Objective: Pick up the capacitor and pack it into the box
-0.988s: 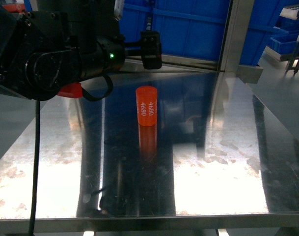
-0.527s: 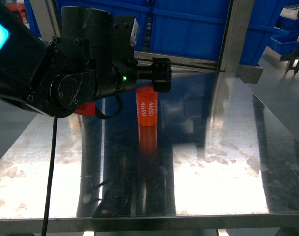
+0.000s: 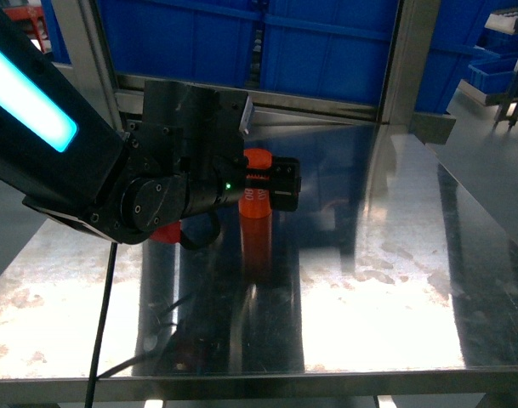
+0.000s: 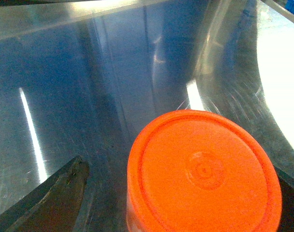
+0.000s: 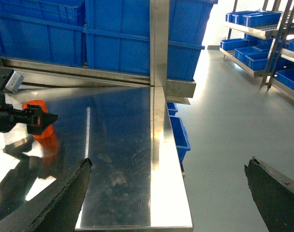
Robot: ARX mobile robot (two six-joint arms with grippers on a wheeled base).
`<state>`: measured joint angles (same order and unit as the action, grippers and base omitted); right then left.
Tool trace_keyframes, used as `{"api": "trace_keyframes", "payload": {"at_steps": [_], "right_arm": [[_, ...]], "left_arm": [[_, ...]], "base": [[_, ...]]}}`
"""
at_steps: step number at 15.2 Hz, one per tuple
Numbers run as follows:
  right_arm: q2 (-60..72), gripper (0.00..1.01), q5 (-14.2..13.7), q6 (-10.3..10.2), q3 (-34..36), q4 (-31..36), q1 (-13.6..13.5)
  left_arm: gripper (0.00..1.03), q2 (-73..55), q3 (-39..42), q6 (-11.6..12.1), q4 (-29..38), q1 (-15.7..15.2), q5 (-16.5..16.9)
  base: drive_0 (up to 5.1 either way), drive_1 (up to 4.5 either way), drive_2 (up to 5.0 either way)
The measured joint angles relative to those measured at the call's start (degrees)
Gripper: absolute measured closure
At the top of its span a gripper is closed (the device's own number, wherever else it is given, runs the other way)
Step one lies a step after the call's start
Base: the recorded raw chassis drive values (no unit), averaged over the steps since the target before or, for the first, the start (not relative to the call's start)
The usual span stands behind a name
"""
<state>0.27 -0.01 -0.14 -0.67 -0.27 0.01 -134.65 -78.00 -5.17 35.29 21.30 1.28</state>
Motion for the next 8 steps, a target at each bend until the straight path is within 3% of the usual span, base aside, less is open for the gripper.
{"api": "trace_keyframes", "payload": {"at_steps": [2, 6, 8], "right_arm": [[0.00, 0.03, 0.00, 0.00, 0.00, 0.00, 0.00], [0.00, 0.03, 0.00, 0.00, 0.00, -0.02, 0.00], [0.00, 0.03, 0.00, 0.00, 0.00, 0.00, 0.00]], "left_arm": [[0.05, -0.74, -1.20, 0.07, -2.01, 0.24, -0.52], [0.49, -1.05, -1.75, 1.07, -2.62, 0.42, -1.36], [0.56, -1.05, -1.86, 1.11, -2.67, 0.52, -1.68]], "base": [[0.0, 0.00, 0.0], [0.0, 0.00, 0.0], [0.0, 0.00, 0.0]]}}
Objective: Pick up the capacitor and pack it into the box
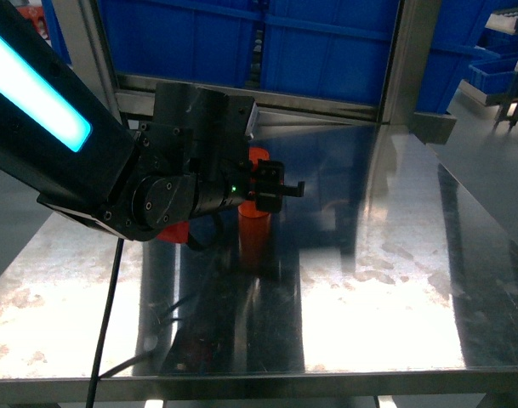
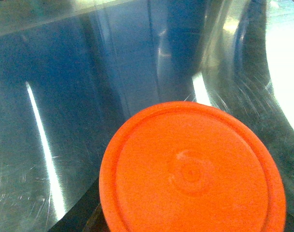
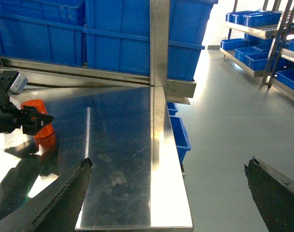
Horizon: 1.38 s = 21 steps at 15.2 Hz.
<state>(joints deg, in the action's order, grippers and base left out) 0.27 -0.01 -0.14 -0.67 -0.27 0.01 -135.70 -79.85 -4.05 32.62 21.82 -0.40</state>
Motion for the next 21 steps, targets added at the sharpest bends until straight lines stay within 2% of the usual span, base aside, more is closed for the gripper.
{"api": "trace_keyframes", "payload": {"at_steps": [6, 8, 9, 10, 11, 13, 14, 15, 16, 17, 19, 21], "right_arm": [[0.00, 0.03, 0.00, 0.00, 0.00, 0.00, 0.00], [0.00, 0.03, 0.00, 0.00, 0.00, -0.02, 0.00], [0.00, 0.03, 0.00, 0.00, 0.00, 0.00, 0.00], [0.00, 0.03, 0.00, 0.00, 0.00, -0.02, 0.00], [0.00, 0.03, 0.00, 0.00, 0.00, -0.02, 0.00], [0.00, 0.03, 0.02, 0.00, 0.00, 0.00, 0.00], [0.00, 0.03, 0.00, 0.00, 0.00, 0.00, 0.00], [0.00, 0.03, 0.02, 0.00, 0.00, 0.02, 0.00], [0.00, 0.03, 0.00, 0.00, 0.00, -0.09, 0.00], [0.00, 0.03, -0.02, -0.02, 0.00, 0.00, 0.00], [0.00, 0.03, 0.00, 0.00, 0.00, 0.00, 0.00], [0.00, 0.03, 0.00, 0.00, 0.00, -0.02, 0.00]], "left_arm": [[0.57, 0.28, 0.24, -0.02, 0.46, 0.07, -0.42], [0.57, 2.19, 3.06, 0.00, 4.17, 0.00, -0.70], [0.58, 12.63, 11.43, 0.66, 15.76, -0.94, -0.90], [0.58, 28.81, 20.52, 1.03, 24.90, -2.56, -1.29], [0.58, 40.30, 31.39, 1.42, 27.28, -3.72, -6.34], [0.58, 46.77, 33.44, 1.66, 29.59, -3.72, -7.10], [0.58, 47.30, 33.07, 1.77, 29.57, -3.89, -7.13], [0.58, 49.29, 32.65, 2.69, 16.02, -4.00, -12.11], [0.58, 52.24, 36.35, 3.02, 9.29, -4.74, -14.43], [0.58, 56.33, 42.58, 3.06, 7.96, -6.45, -14.25], [0.58, 62.51, 49.83, 3.04, 11.61, -9.97, -12.66], [0.58, 67.69, 57.44, 3.06, 12.81, -11.89, -9.77]], "base": [[0.0, 0.00, 0.0], [0.0, 0.00, 0.0], [0.0, 0.00, 0.0], [0.0, 0.00, 0.0], [0.0, 0.00, 0.0], [0.0, 0.00, 0.0], [0.0, 0.00, 0.0], [0.0, 0.00, 0.0], [0.0, 0.00, 0.0], [0.0, 0.00, 0.0], [0.0, 0.00, 0.0], [0.0, 0.00, 0.0]]}}
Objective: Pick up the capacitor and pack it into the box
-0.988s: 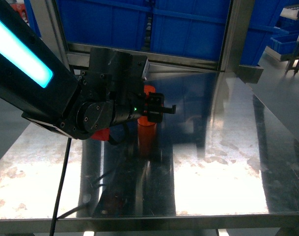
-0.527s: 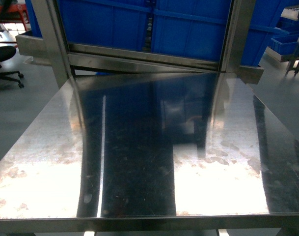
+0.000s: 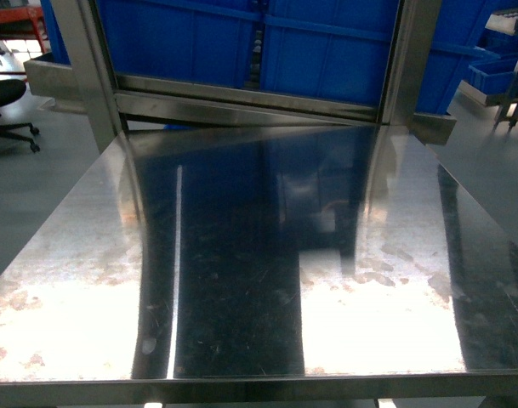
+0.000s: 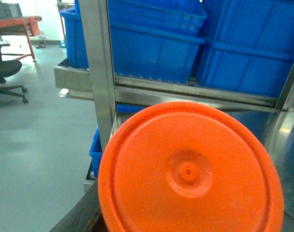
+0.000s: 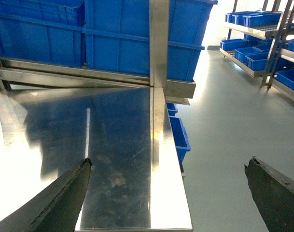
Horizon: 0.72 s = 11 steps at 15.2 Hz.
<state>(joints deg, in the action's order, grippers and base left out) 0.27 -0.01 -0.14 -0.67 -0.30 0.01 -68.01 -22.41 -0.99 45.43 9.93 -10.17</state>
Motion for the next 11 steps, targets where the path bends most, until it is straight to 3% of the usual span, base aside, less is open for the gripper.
{"api": "trace_keyframes", "payload": {"at_steps": [7, 9, 11], "right_arm": [[0.00, 0.03, 0.00, 0.00, 0.00, 0.00, 0.00], [0.00, 0.03, -0.02, 0.00, 0.00, 0.00, 0.00], [0.00, 0.03, 0.00, 0.00, 0.00, 0.00, 0.00]], "left_arm": [[0.58, 15.72, 14.19, 0.00, -2.38, -5.29, 5.53], [0.58, 20.46, 16.24, -0.02, -4.90, -9.86, 9.70], [0.58, 24.98, 18.01, 0.00, -7.61, -9.99, 10.03]], "base": [[0.0, 0.00, 0.0], [0.0, 0.00, 0.0], [0.0, 0.00, 0.0]]}}
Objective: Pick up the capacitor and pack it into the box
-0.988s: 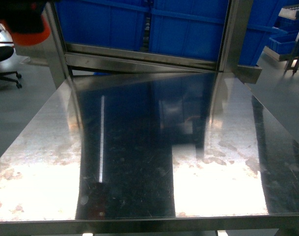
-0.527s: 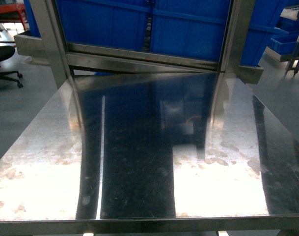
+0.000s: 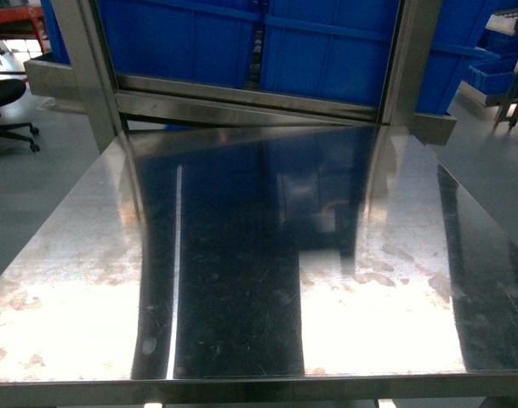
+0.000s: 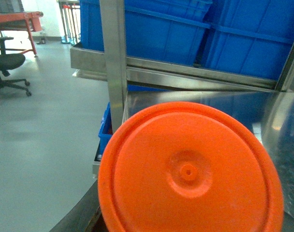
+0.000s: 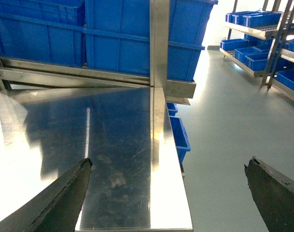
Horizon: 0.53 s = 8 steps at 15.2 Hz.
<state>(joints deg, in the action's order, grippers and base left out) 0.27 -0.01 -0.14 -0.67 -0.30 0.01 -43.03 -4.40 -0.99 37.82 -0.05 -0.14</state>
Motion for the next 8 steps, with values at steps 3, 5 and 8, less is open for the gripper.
{"api": "trace_keyframes", "payload": {"at_steps": [3, 5, 8], "right_arm": [[0.00, 0.03, 0.00, 0.00, 0.00, 0.00, 0.00], [0.00, 0.03, 0.00, 0.00, 0.00, 0.02, 0.00], [0.00, 0.03, 0.00, 0.00, 0.00, 0.02, 0.00]], "left_arm": [[0.58, 4.63, 3.17, 0.00, 0.39, 0.17, 0.13], [0.58, 8.74, 3.63, 0.00, -5.14, 0.17, 0.13], [0.58, 16.09, 3.63, 0.00, -11.34, 0.17, 0.13]], "base": [[0.0, 0.00, 0.0], [0.0, 0.00, 0.0], [0.0, 0.00, 0.0]]}}
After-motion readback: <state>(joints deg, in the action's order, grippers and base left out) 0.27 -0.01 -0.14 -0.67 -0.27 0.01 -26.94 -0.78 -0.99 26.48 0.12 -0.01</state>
